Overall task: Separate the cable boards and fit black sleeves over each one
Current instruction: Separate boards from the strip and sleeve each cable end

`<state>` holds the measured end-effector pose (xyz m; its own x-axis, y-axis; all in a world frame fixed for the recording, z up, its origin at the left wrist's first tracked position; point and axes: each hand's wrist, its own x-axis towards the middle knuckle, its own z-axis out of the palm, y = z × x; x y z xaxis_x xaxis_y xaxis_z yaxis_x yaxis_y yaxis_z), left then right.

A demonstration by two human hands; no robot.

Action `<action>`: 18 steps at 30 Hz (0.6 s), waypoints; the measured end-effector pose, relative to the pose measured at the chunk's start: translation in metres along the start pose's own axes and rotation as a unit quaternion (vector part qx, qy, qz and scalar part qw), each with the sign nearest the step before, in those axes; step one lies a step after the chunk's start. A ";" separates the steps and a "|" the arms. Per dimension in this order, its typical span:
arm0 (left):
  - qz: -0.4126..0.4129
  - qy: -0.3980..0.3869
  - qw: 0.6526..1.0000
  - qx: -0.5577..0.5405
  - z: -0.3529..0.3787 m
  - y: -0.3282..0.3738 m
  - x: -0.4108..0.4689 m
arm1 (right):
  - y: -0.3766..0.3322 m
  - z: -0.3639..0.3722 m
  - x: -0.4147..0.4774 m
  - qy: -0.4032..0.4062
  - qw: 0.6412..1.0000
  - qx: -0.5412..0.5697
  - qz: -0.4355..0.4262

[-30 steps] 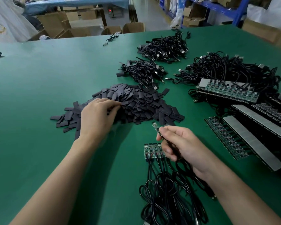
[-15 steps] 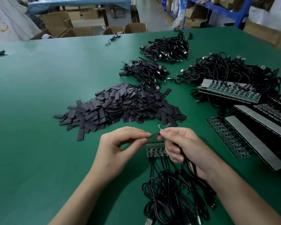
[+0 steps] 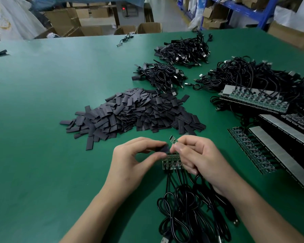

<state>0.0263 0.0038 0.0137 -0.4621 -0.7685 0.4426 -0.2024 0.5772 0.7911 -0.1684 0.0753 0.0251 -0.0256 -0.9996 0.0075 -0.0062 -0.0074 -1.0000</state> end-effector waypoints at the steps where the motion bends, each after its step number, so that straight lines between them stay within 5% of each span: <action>1: -0.005 0.002 1.000 -0.006 -0.001 -0.001 0.000 | -0.001 -0.001 0.000 0.000 1.000 0.004 0.002; 18: 0.001 -0.028 0.999 -0.026 0.003 -0.005 -0.003 | 0.004 -0.002 0.003 -0.040 0.996 0.056 0.051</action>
<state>0.0261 0.0043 0.0075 -0.5105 -0.7499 0.4208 -0.1574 0.5626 0.8116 -0.1708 0.0725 0.0207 0.0587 -0.9942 -0.0900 0.1045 0.0958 -0.9899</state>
